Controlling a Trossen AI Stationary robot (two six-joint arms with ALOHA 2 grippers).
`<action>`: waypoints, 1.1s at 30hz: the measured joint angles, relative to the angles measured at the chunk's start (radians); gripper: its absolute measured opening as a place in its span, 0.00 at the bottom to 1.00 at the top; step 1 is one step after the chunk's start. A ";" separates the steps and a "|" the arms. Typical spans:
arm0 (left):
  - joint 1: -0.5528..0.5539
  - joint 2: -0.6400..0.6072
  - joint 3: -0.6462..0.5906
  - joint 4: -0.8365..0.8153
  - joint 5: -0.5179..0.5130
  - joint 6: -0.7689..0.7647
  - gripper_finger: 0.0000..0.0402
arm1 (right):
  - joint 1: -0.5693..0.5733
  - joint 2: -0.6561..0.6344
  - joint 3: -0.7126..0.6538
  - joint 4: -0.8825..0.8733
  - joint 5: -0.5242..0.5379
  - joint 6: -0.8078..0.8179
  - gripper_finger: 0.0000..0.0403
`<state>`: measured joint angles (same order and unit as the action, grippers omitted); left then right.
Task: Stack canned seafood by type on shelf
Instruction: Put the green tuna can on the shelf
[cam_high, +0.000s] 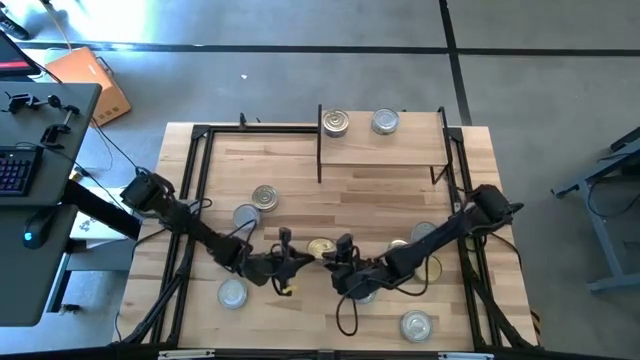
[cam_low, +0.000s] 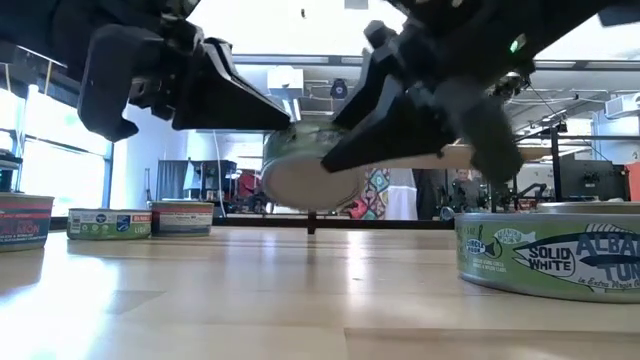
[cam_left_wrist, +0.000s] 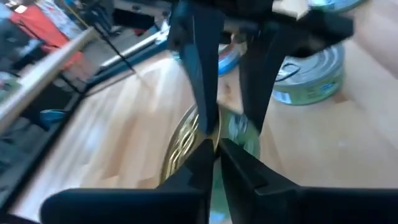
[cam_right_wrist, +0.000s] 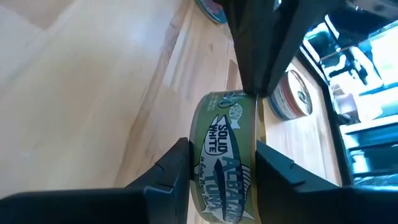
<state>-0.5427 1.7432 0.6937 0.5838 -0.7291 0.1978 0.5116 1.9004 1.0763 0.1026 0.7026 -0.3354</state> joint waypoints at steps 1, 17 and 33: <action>-0.006 0.000 0.000 -0.002 -0.026 0.009 0.08 | 0.002 -0.012 0.000 -0.015 -0.001 0.021 0.28; -0.034 0.002 -0.004 -0.088 -0.190 -0.029 0.19 | 0.036 -0.438 0.003 -0.642 0.288 0.534 0.29; -0.033 0.003 -0.004 -0.087 -0.186 -0.030 0.19 | -0.401 -0.593 0.002 -1.259 0.258 0.598 0.28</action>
<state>-0.5758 1.7458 0.6895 0.4967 -0.9155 0.1674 0.1104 1.3075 1.0787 -1.1564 0.9604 0.2623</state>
